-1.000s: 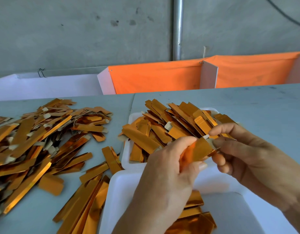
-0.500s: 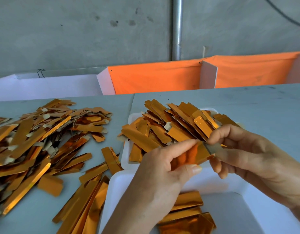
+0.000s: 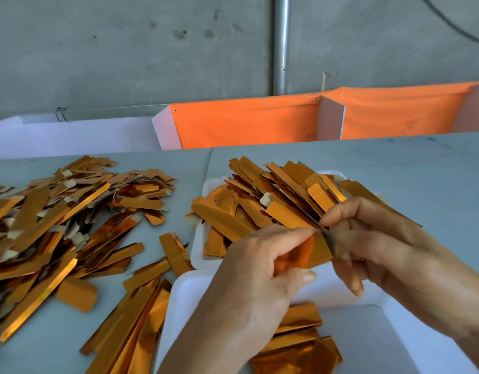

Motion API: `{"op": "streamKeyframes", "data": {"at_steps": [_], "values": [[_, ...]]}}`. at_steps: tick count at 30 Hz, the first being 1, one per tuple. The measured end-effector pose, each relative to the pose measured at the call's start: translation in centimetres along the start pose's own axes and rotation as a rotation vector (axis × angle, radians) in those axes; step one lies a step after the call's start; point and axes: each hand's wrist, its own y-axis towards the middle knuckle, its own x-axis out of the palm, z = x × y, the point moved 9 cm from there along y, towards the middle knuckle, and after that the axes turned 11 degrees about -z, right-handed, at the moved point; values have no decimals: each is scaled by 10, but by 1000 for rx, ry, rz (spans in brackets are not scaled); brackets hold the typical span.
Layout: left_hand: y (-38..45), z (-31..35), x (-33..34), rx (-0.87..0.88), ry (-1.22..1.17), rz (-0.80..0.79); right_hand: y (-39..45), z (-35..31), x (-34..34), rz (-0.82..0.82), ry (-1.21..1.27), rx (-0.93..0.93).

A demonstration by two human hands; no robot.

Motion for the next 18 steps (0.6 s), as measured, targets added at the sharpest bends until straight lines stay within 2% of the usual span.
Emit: {"op": "streamKeyframes", "data": {"at_steps": [4, 8, 18], "values": [[-1, -1, -2, -19, -4, -1, 3, 8, 2, -75, 203, 32], [-1, -1, 0, -33, -11, -22, 5, 15, 5, -87, 293, 79], [-1, -6, 3, -71, 1, -50, 4, 18, 5, -63, 236, 165]]}}
